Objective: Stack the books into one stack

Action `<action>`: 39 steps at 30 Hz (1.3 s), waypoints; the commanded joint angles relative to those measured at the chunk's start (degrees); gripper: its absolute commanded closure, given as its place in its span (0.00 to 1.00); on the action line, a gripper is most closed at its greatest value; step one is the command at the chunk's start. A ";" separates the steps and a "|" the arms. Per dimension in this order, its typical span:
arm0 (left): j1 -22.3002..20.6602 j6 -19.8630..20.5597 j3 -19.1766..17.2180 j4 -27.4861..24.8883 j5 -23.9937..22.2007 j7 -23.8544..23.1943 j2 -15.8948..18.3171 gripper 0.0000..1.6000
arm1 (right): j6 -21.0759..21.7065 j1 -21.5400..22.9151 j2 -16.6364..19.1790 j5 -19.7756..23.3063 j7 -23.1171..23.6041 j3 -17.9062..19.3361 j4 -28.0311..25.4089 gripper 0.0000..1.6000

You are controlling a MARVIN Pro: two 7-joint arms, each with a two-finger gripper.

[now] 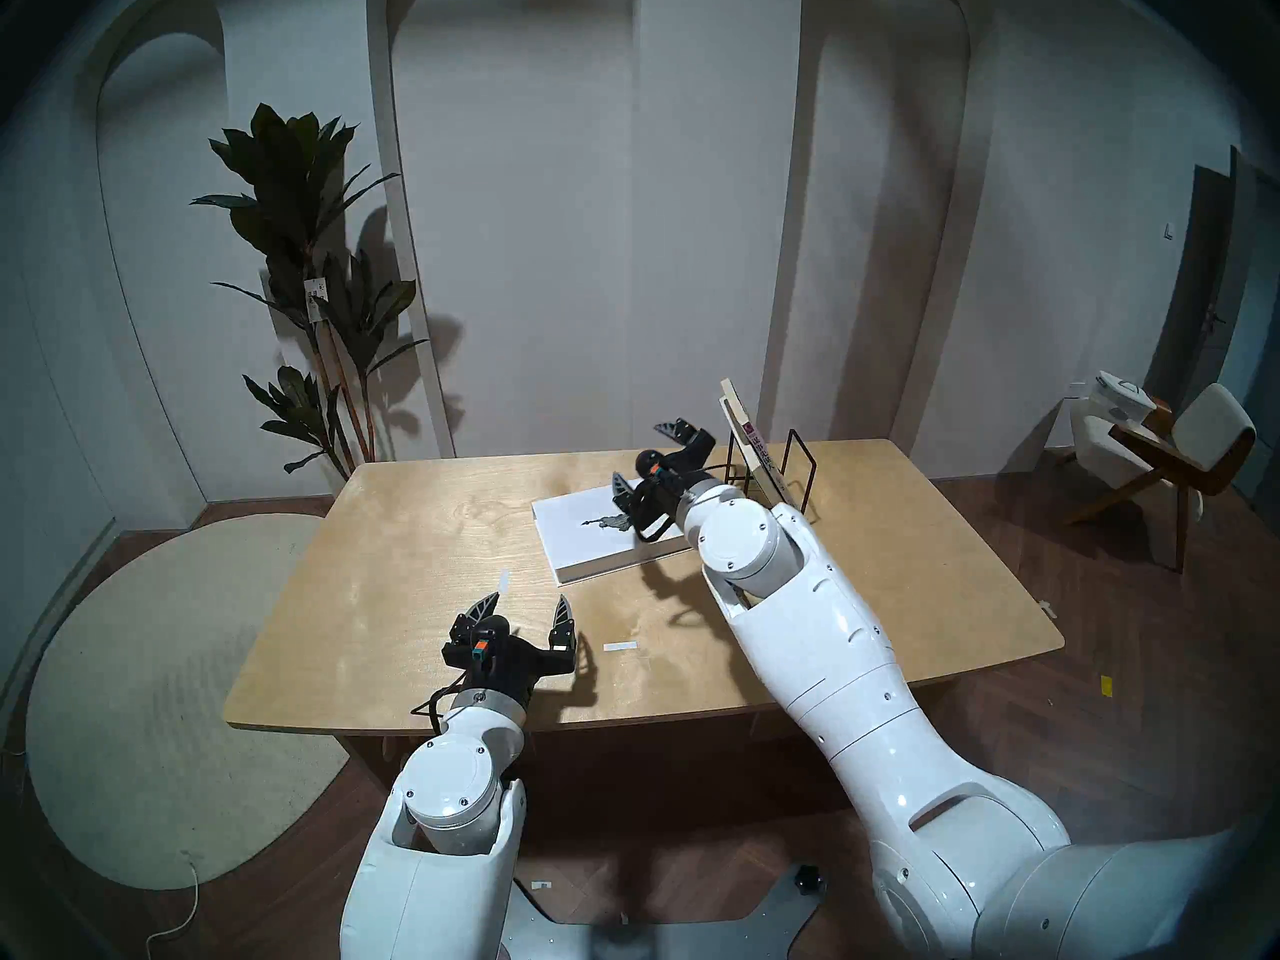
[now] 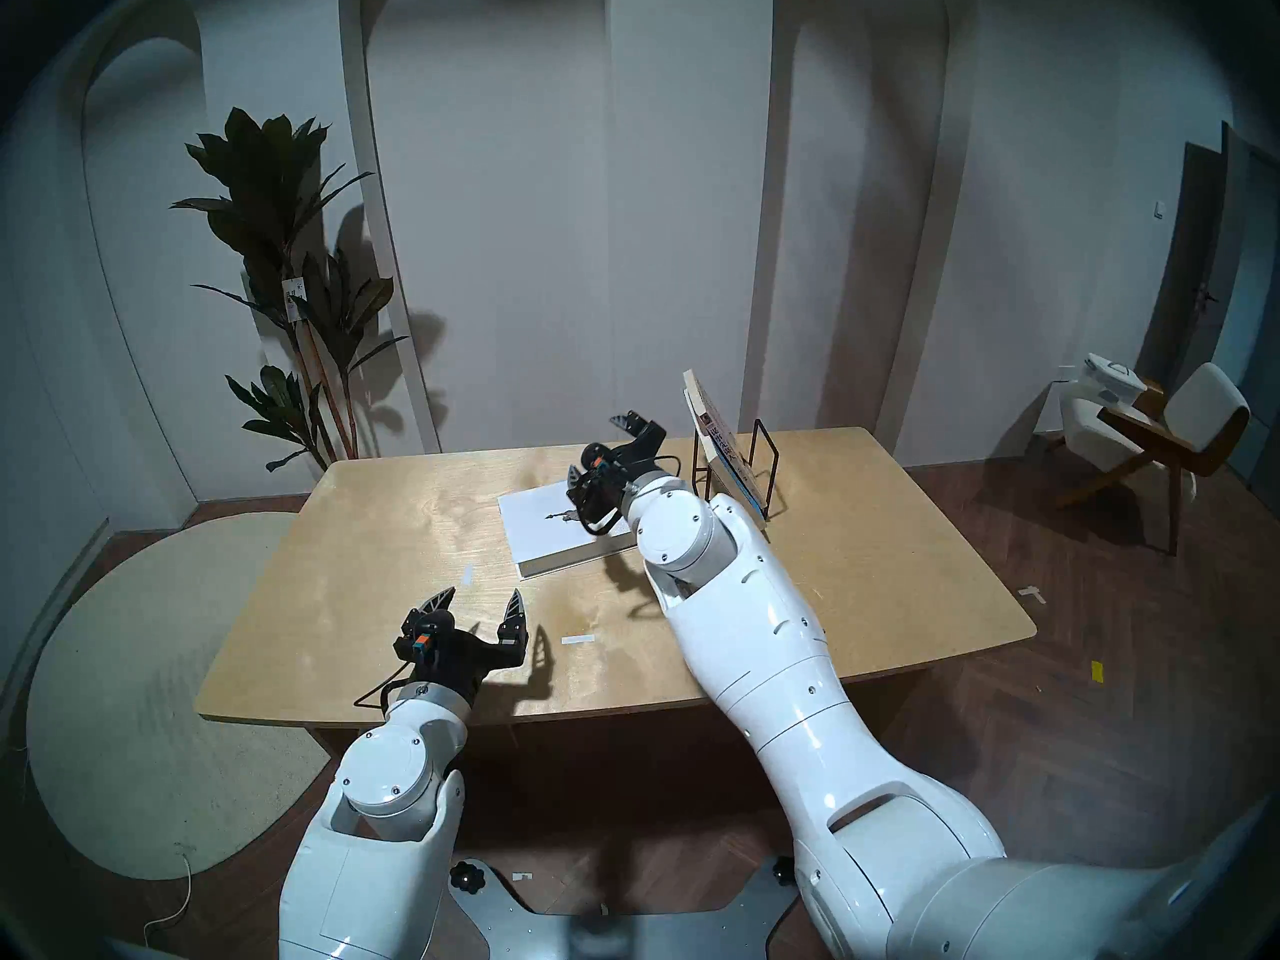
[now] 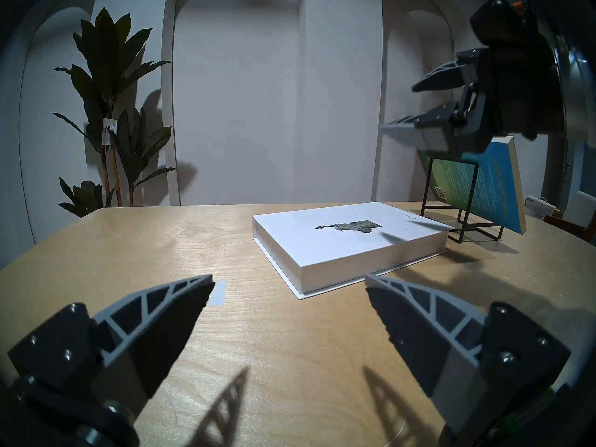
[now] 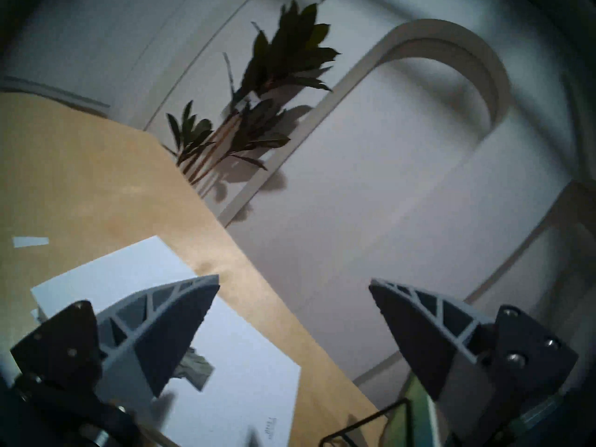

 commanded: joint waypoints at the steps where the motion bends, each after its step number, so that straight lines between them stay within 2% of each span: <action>1: -0.59 -0.27 -0.03 -0.83 -0.03 0.03 -0.02 0.00 | -2.03 -1.26 0.82 2.42 -4.04 4.87 -6.89 0.00; 8: -0.64 -0.27 -0.03 -0.60 -0.03 0.02 -0.03 0.00 | -3.43 -3.88 1.28 4.57 -5.76 8.15 -11.32 0.00; 20: -0.71 -0.27 -0.02 -0.20 -0.02 0.01 -0.03 0.00 | -3.80 -13.87 3.50 8.16 -8.34 15.44 -20.03 0.00; 27: -0.81 -0.32 -0.03 -0.13 -0.02 0.01 -0.03 0.00 | -3.91 -19.63 4.29 10.55 -10.95 21.65 -25.22 0.00; 34: -0.87 -0.39 -0.04 -0.29 -0.03 0.02 -0.04 0.00 | -3.84 -25.10 1.83 15.10 -15.68 30.04 -27.02 0.00; 37: -0.88 -0.42 -0.04 -0.40 -0.04 0.02 -0.04 0.00 | -5.50 -28.69 0.33 17.24 -17.46 32.48 -28.41 0.00; 38: -0.87 -0.44 -0.04 -0.44 -0.04 0.03 -0.04 0.00 | -6.03 -28.05 -0.55 18.15 -17.65 33.32 -27.91 0.00; 39: -0.87 -0.44 -0.04 -0.48 -0.05 0.03 -0.04 0.00 | -6.56 -29.50 -0.92 19.07 -17.56 33.65 -28.52 0.00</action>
